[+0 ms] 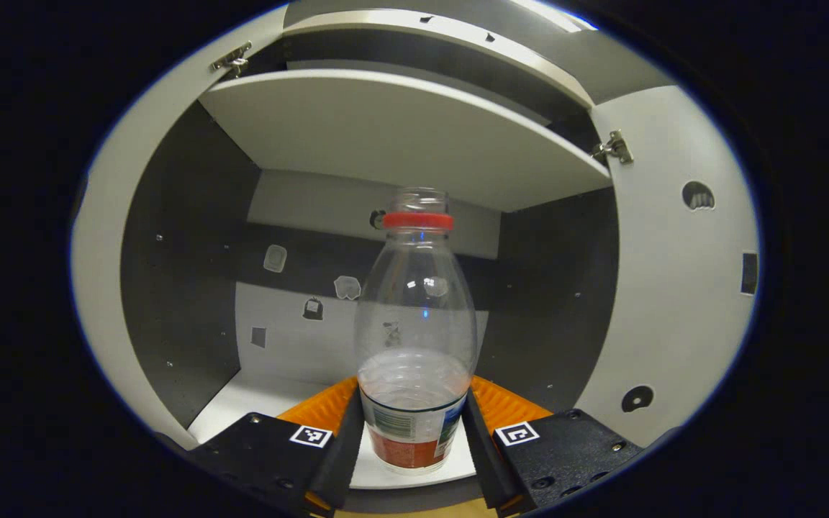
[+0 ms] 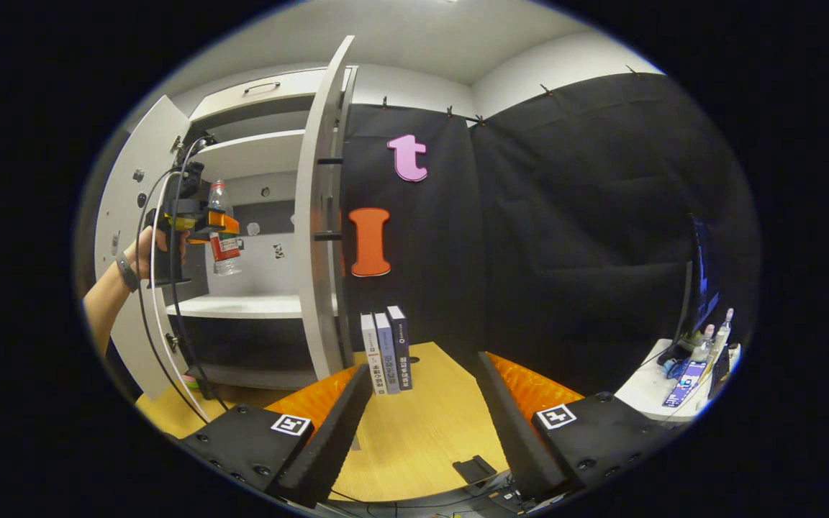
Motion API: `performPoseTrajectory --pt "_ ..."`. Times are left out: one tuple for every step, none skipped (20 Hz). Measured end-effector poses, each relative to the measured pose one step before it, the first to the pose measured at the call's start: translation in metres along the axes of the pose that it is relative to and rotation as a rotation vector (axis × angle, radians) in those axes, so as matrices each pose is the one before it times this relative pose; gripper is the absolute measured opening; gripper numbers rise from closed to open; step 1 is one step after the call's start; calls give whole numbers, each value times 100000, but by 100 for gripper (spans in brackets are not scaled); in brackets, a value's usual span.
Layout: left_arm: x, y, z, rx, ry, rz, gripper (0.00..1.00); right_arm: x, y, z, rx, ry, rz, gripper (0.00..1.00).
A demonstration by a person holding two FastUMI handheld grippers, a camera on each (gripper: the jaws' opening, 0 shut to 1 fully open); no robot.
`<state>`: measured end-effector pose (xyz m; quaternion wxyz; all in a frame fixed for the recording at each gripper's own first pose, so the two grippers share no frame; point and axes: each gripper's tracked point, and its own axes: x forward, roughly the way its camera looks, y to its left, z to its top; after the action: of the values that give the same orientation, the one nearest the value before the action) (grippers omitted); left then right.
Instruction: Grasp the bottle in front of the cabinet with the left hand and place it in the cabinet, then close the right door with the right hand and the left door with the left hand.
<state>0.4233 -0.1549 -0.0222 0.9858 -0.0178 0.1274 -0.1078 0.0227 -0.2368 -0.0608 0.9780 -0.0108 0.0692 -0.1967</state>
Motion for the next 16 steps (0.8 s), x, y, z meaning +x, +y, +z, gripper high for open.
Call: performPoseTrajectory --pt "1526 187 -1561 26 4049 -351 68 -297 -365 -224 -114 437 -2678 98" --pt "951 376 -1028 170 3903 470 69 -318 -194 -259 270 309 -2423 98" --pt "903 493 -1061 451 3133 1223 70 -323 -146 -159 629 102 -2108 98" --pt "1052 402 -1050 592 2567 879 69 -271 -185 -77 583 59 -2232 98" --pt "1140 308 -983 496 2162 728 69 -137 -213 -250 471 245 -2106 98" --pt "510 28 -454 564 1457 329 69 -109 -201 -328 534 266 -1874 98" --pt "30 -189 -163 656 792 186 69 110 -2 -307 837 176 -1651 98" --pt "-66 -77 -57 671 376 529 70 -133 41 -295 934 650 -992 98" --pt "58 -38 -1 431 -90 582 70 -178 99 -341 695 1079 -505 98" --pt "-212 -148 74 118 -137 -1 69 -160 146 -184 338 576 -297 98" --pt "-99 -228 -68 -18 -183 -792 71 113 68 -30 2 -20 -328 98" --pt "14 192 -127 -94 -334 -125 71 25 -35 113 -513 -809 -310 98" --pt "80 67 -136 -8 -338 132 73 267 74 193 -249 -304 -184 98" --pt "-5 27 132 595 -1198 278 74 -124 -10 34 74 -306 -143 98" --pt "-74 -122 -76 542 -67 44 74 23 94 67 263 -278 336 98" --pt "-94 -123 -8 245 -378 -496 74 -50 161 57 185 -83 511 98"
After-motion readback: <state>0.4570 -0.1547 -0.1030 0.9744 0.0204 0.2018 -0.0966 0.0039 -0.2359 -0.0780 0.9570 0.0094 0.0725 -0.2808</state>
